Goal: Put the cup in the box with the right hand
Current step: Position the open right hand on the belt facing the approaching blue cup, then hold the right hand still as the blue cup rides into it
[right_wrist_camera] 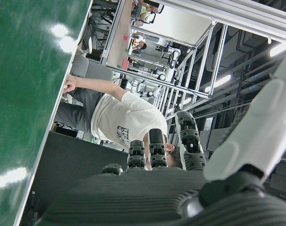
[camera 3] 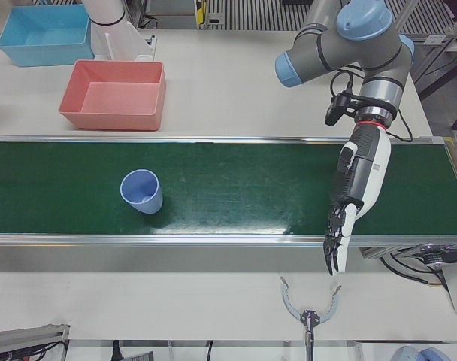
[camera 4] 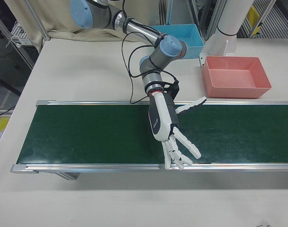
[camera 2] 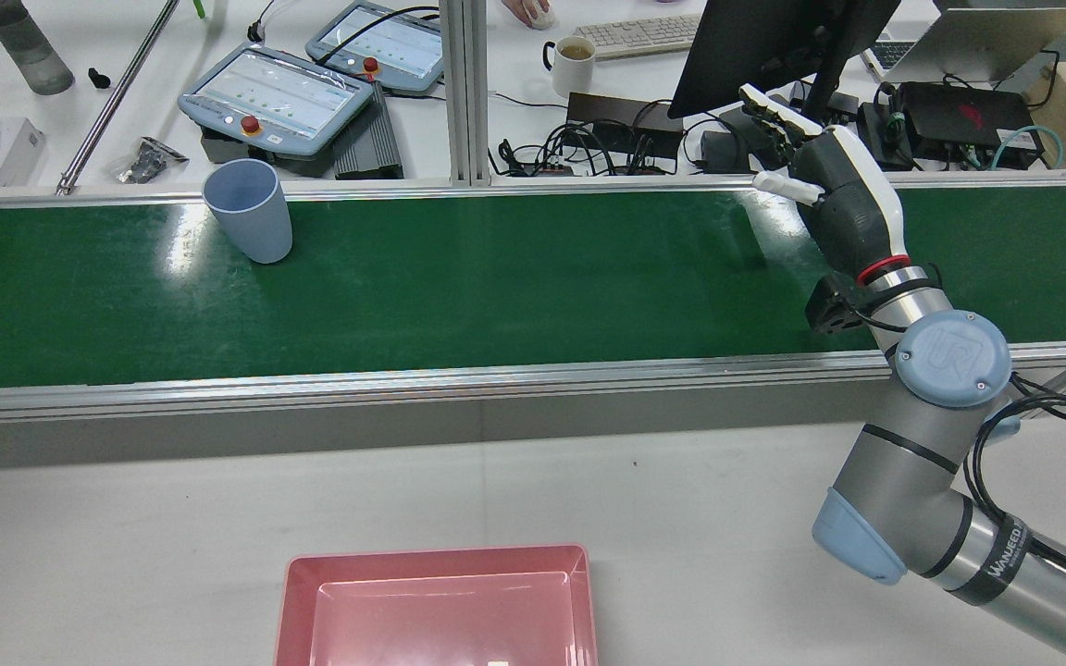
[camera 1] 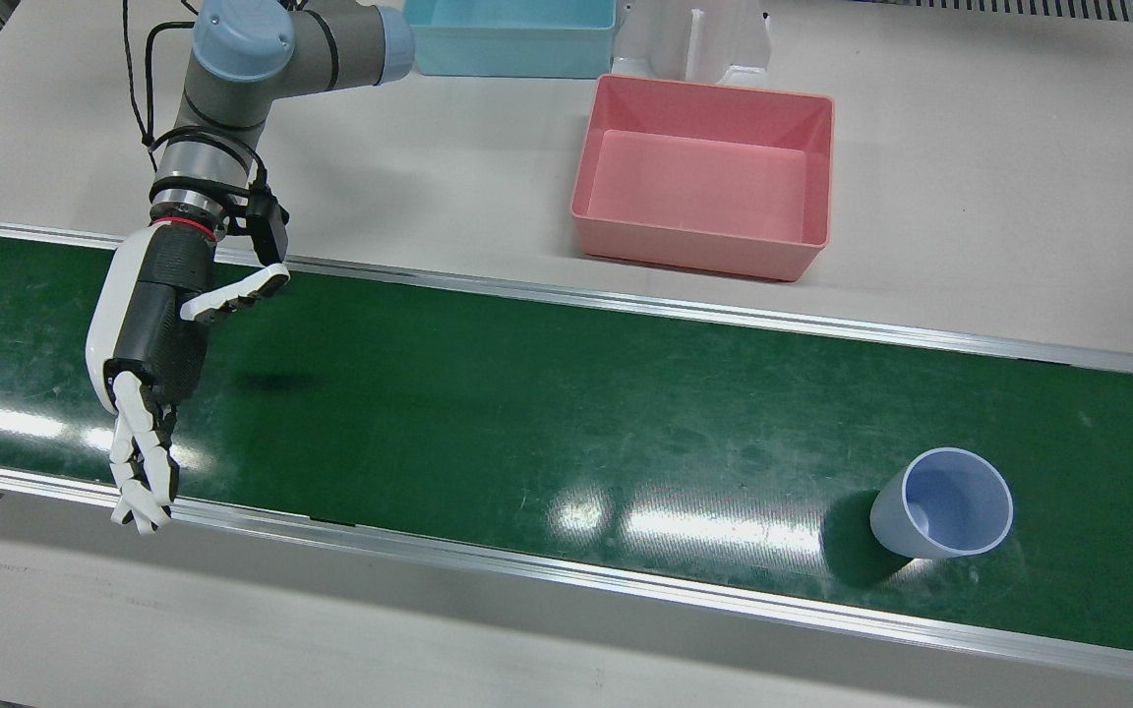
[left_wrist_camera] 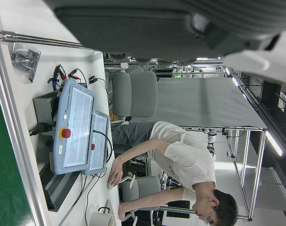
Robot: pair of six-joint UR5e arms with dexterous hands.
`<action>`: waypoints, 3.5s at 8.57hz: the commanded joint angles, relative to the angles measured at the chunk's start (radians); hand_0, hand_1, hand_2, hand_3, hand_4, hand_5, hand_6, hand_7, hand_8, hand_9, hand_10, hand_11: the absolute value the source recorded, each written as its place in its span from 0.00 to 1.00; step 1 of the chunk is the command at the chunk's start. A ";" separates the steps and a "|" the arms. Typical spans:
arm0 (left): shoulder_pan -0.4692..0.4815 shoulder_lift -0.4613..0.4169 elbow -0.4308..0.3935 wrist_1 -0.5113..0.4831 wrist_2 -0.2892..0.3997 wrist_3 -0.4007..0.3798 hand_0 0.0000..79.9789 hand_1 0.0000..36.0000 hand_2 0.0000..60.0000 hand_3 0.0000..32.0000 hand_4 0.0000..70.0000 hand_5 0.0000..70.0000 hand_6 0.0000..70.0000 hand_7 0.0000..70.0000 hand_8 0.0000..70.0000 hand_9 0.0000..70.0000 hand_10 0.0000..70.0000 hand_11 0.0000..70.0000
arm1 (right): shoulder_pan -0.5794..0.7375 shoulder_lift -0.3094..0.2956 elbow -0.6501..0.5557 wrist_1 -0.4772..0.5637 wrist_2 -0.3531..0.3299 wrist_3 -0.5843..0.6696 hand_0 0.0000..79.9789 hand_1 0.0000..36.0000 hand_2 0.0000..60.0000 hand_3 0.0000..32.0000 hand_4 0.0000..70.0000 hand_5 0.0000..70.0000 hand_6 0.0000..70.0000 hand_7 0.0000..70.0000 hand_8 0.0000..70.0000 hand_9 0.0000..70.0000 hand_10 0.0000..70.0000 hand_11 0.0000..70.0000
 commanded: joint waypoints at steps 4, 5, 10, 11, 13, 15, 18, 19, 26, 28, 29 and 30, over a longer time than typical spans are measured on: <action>0.000 0.000 0.000 0.000 0.000 0.000 0.00 0.00 0.00 0.00 0.00 0.00 0.00 0.00 0.00 0.00 0.00 0.00 | -0.002 0.009 -0.038 0.004 0.011 -0.004 0.46 0.16 0.15 0.08 0.06 0.03 0.09 0.49 0.10 0.24 0.00 0.00; 0.000 0.000 0.000 0.000 0.000 0.000 0.00 0.00 0.00 0.00 0.00 0.00 0.00 0.00 0.00 0.00 0.00 0.00 | -0.002 0.010 -0.055 0.008 0.012 -0.003 0.57 0.00 0.00 0.08 0.19 0.03 0.09 0.48 0.10 0.23 0.00 0.00; 0.000 0.000 0.000 0.000 0.000 0.000 0.00 0.00 0.00 0.00 0.00 0.00 0.00 0.00 0.00 0.00 0.00 0.00 | -0.002 0.038 -0.055 0.008 0.003 -0.003 0.57 0.00 0.00 0.01 0.23 0.03 0.10 0.52 0.11 0.25 0.00 0.00; 0.000 0.000 0.000 0.000 0.000 0.000 0.00 0.00 0.00 0.00 0.00 0.00 0.00 0.00 0.00 0.00 0.00 0.00 | -0.005 0.038 -0.056 0.008 0.003 -0.003 0.58 0.00 0.00 0.01 0.23 0.03 0.10 0.51 0.10 0.25 0.00 0.00; 0.000 0.000 0.000 0.000 0.000 0.000 0.00 0.00 0.00 0.00 0.00 0.00 0.00 0.00 0.00 0.00 0.00 0.00 | -0.015 0.038 -0.061 0.008 0.001 -0.004 0.57 0.00 0.00 0.00 0.25 0.02 0.10 0.54 0.11 0.25 0.00 0.00; 0.000 0.000 0.000 0.000 0.000 0.000 0.00 0.00 0.00 0.00 0.00 0.00 0.00 0.00 0.00 0.00 0.00 0.00 | -0.026 0.049 -0.089 0.008 0.003 -0.004 0.58 0.00 0.00 0.00 0.23 0.03 0.10 0.53 0.11 0.25 0.00 0.00; 0.000 0.000 0.000 0.000 0.000 0.000 0.00 0.00 0.00 0.00 0.00 0.00 0.00 0.00 0.00 0.00 0.00 0.00 | -0.028 0.047 -0.087 0.008 0.001 -0.003 0.57 0.00 0.00 0.00 0.23 0.03 0.10 0.53 0.11 0.25 0.00 0.00; 0.000 0.000 0.000 0.000 0.000 0.000 0.00 0.00 0.00 0.00 0.00 0.00 0.00 0.00 0.00 0.00 0.00 0.00 | -0.029 0.049 -0.087 0.008 0.003 -0.003 0.57 0.00 0.00 0.00 0.24 0.03 0.10 0.54 0.11 0.25 0.00 0.00; 0.000 0.000 0.002 0.000 0.000 0.000 0.00 0.00 0.00 0.00 0.00 0.00 0.00 0.00 0.00 0.00 0.00 0.00 | -0.029 0.046 -0.095 0.008 0.008 -0.004 0.57 0.00 0.00 0.00 0.26 0.03 0.11 0.57 0.12 0.27 0.00 0.00; 0.000 0.000 0.002 0.000 0.000 0.000 0.00 0.00 0.00 0.00 0.00 0.00 0.00 0.00 0.00 0.00 0.00 0.00 | -0.029 0.047 -0.108 0.010 0.008 -0.004 0.57 0.00 0.00 0.00 0.27 0.03 0.11 0.57 0.12 0.27 0.00 0.00; 0.000 0.000 0.002 0.000 -0.001 0.000 0.00 0.00 0.00 0.00 0.00 0.00 0.00 0.00 0.00 0.00 0.00 0.00 | -0.029 0.047 -0.112 0.010 0.008 -0.004 0.57 0.00 0.00 0.00 0.26 0.03 0.11 0.56 0.12 0.27 0.00 0.00; 0.000 0.000 0.002 0.000 0.000 0.000 0.00 0.00 0.00 0.00 0.00 0.00 0.00 0.00 0.00 0.00 0.00 0.00 | -0.029 0.047 -0.112 0.010 0.008 -0.004 0.57 0.00 0.00 0.00 0.27 0.03 0.11 0.57 0.12 0.27 0.00 0.00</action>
